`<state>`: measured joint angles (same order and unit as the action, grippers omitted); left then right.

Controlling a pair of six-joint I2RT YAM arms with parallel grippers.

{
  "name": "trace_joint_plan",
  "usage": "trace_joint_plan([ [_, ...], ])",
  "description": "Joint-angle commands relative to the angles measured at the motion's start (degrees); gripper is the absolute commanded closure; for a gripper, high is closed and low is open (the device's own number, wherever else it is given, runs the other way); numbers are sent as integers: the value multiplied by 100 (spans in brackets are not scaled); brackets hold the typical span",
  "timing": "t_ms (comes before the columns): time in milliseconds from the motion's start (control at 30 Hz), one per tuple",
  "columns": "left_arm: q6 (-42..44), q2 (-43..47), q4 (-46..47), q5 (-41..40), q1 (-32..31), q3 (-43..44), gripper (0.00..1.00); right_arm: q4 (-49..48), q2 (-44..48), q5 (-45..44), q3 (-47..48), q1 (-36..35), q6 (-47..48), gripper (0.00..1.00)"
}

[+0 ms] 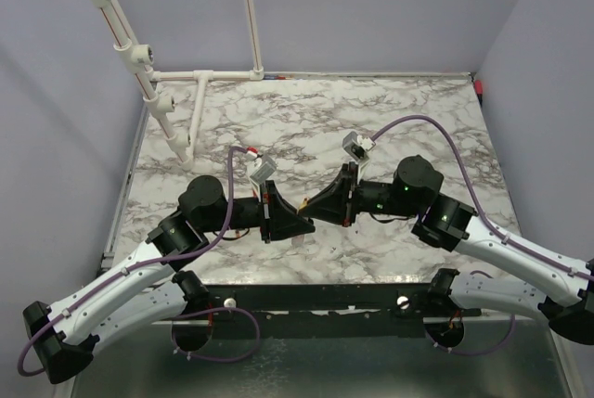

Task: Insert the pens into the pen caps

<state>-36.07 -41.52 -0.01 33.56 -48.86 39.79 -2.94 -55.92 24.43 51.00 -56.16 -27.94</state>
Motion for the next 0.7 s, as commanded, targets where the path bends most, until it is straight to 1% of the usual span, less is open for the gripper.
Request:
trace_joint_plan([
  [0, -71, -43, 261, 202, -14, -82, 100, -152, 83, 99, -57, -18, 105, 99],
  [67, -76, -49, 258, 191, -17, -116, 99, -183, 145, 59, -71, -18, 104, 99],
  [100, -82, -47, 263, 186, -15, -132, 97, -193, 170, 41, -79, -18, 105, 99],
  [200, -101, -36, 263, 149, -10, -173, 83, -214, 217, -2, -95, -18, 105, 99],
  [300, -101, -24, 263, 121, -15, -195, 78, -237, 224, -27, -114, -18, 89, 99],
  [533, -130, -6, 261, 111, -11, -217, 76, -328, 282, -85, -170, -18, 48, 99],
  [667, -137, 10, 257, 104, -10, -232, 73, -339, 303, -83, -170, -18, 43, 99],
])
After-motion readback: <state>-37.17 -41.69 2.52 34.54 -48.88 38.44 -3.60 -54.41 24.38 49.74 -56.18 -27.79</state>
